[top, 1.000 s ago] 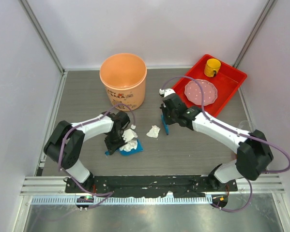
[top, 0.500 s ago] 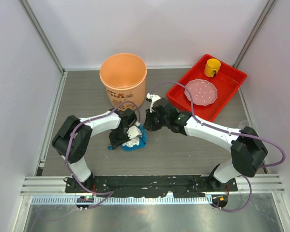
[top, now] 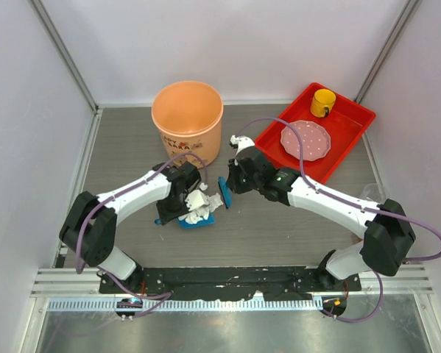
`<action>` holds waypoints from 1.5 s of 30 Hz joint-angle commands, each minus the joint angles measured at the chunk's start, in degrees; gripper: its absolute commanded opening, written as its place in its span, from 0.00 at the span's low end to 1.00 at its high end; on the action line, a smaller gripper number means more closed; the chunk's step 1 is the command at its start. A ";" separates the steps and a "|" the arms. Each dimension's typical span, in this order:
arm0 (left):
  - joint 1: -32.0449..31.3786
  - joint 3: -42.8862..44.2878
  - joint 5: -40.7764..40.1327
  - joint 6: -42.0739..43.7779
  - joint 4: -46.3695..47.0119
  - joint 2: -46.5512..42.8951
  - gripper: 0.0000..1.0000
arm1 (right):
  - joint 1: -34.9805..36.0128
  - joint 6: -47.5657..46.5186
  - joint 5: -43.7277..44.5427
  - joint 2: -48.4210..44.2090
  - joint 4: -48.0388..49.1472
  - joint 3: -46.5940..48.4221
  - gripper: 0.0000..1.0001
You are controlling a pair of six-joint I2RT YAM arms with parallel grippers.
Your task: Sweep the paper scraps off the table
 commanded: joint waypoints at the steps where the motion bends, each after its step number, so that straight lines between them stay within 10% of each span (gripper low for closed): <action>1: 0.61 -2.86 -1.72 2.05 -4.20 -3.40 0.00 | 0.18 -3.19 5.70 -2.85 -1.66 4.11 0.01; 11: 5.00 -4.71 -3.21 3.72 -1.75 -0.60 0.00 | 0.18 -8.12 11.51 2.33 -3.16 6.23 0.01; 45: 5.01 1.71 0.64 0.73 2.82 11.62 0.00 | 2.99 7.61 -11.52 3.75 15.55 0.16 0.01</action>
